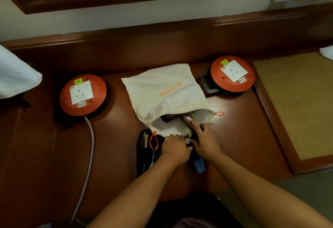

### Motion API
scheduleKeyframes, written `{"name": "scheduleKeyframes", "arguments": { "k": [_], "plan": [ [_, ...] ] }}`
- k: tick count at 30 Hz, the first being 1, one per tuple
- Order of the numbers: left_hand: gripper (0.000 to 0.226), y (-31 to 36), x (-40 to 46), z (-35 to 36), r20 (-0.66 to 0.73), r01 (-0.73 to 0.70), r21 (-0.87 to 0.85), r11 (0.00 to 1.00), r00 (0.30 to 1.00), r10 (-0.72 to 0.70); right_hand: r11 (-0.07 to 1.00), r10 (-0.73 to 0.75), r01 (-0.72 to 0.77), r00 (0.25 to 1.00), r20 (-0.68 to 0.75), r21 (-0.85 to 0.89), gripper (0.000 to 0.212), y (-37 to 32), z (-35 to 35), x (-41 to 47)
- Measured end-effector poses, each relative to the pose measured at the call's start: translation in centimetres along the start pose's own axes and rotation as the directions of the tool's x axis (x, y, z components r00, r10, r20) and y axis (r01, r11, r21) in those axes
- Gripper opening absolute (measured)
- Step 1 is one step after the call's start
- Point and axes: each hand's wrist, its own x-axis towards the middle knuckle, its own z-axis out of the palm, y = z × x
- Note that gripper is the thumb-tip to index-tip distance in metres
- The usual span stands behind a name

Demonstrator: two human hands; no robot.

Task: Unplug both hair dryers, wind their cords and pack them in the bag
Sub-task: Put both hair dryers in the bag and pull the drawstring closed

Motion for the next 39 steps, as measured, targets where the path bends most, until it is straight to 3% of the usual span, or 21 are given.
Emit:
{"name": "scheduleKeyframes", "arguments": {
  "k": [12, 14, 15, 17, 18, 19, 21, 23, 24, 27, 31, 34, 37, 39],
  "plan": [
    [0.053, -0.5, 0.0, 0.0, 0.027, -0.014, 0.033, 0.999, 1.000, 0.013, 0.987, 0.132, -0.115, 0.979, -0.158, 0.112, 0.051, -3.7, -1.8, 5.1],
    [0.045, -0.7, -0.5, -1.2, -0.117, -0.048, -0.062, 0.997, 0.992, 0.040, 0.980, 0.157, -0.132, 0.974, -0.162, 0.151, 0.055, -3.8, -1.7, 5.3],
    [0.037, -1.0, -0.8, -1.8, -0.271, -0.089, -0.127, 0.988, 0.961, 0.051, 0.974, 0.168, -0.140, 0.973, -0.155, 0.176, 0.057, -3.7, -1.5, 5.3],
    [0.026, -2.1, -1.1, -3.1, -0.586, -0.115, -0.215, 0.970, 0.810, -0.034, 0.960, 0.192, -0.158, 0.973, -0.129, 0.230, 0.059, -3.4, -1.4, 5.1],
    [0.036, -2.8, -1.1, -3.8, -0.660, -0.053, -0.272, 0.961, 0.737, -0.146, 0.955, 0.199, -0.166, 0.973, -0.117, 0.248, 0.059, -3.2, -1.4, 5.0],
    [0.049, -3.8, -0.8, -4.5, -0.651, 0.045, -0.358, 0.933, 0.704, -0.284, 0.952, 0.202, -0.169, 0.974, -0.105, 0.256, 0.058, -3.1, -1.4, 4.9],
    [0.070, -6.0, 0.8, -5.6, -0.448, 0.247, -0.531, 0.811, 0.731, -0.516, 0.948, 0.198, -0.167, 0.976, -0.093, 0.270, 0.055, -3.2, -1.6, 4.7],
    [0.070, -7.5, 2.3, -6.1, -0.198, 0.342, -0.638, 0.690, 0.793, -0.576, 0.941, 0.204, -0.165, 0.973, -0.105, 0.297, 0.051, -3.4, -1.7, 4.6],
    [0.058, -7.8, 2.6, -6.5, -0.131, 0.324, -0.689, 0.649, 0.824, -0.551, 0.935, 0.212, -0.167, 0.970, -0.115, 0.313, 0.049, -3.6, -1.7, 4.6],
    [0.017, -7.7, 1.5, -6.6, -0.245, 0.166, -0.739, 0.653, 0.836, -0.491, 0.914, 0.237, -0.171, 0.961, -0.143, 0.367, 0.048, -4.1, -1.8, 4.7],
    [0.016, -8.0, -2.2, -4.9, -0.528, -0.059, -0.619, 0.783, 0.770, -0.359, 0.887, 0.283, -0.182, 0.941, -0.188, 0.425, 0.050, -4.8, -2.0, 5.5],
    [0.018, -10.5, -3.7, -2.5, -0.541, -0.024, -0.639, 0.769, 0.724, -0.428, 0.905, 0.309, -0.217, 0.926, -0.215, 0.366, 0.047, -5.2, -2.0, 6.1],
    [0.022, -12.8, -4.4, -1.9, -0.462, 0.080, -0.677, 0.732, 0.728, -0.507, 0.939, 0.288, -0.230, 0.933, -0.215, 0.257, 0.046, -5.1, -1.6, 6.2],
    [0.029, -12.6, -4.7, -1.9, -0.489, 0.127, -0.614, 0.779, 0.713, -0.502, 0.942, 0.252, -0.193, 0.947, -0.199, 0.276, 0.042, -4.8, -1.3, 5.9]
  ]
}}
